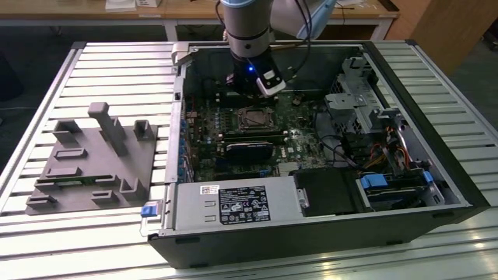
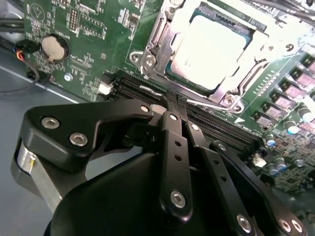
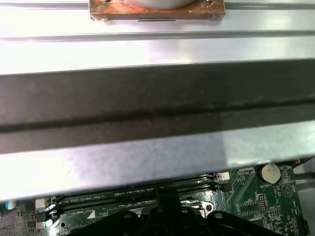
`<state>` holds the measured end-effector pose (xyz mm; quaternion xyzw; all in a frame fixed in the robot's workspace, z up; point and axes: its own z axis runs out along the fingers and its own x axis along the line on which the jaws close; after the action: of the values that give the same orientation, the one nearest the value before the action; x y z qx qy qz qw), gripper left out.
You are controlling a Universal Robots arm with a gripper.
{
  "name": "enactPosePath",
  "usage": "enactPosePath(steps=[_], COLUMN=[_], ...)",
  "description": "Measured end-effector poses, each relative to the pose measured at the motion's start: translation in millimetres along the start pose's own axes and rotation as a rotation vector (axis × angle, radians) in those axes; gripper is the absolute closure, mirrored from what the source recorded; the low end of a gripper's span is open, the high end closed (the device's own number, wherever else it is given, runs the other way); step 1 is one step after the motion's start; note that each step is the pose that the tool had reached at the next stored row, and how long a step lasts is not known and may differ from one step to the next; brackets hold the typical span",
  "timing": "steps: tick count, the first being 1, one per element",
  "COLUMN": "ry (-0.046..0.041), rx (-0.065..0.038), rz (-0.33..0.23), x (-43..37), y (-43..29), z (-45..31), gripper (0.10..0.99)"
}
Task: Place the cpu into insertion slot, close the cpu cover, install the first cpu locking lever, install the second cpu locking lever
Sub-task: 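Install the first cpu locking lever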
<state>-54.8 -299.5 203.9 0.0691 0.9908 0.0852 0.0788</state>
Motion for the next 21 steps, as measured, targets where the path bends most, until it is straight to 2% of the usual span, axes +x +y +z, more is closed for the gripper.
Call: enactPosePath(steps=[5,13,21], ry=[-0.0102,-0.0148,-0.0206], rx=[0.008,0.012,0.022], rz=[0.053,0.078,0.102], x=[0.3,1.4,1.8], y=[0.5,5.3,5.1], z=[1.6,3.9,6.5], gripper=[0.980,0.980,0.980])
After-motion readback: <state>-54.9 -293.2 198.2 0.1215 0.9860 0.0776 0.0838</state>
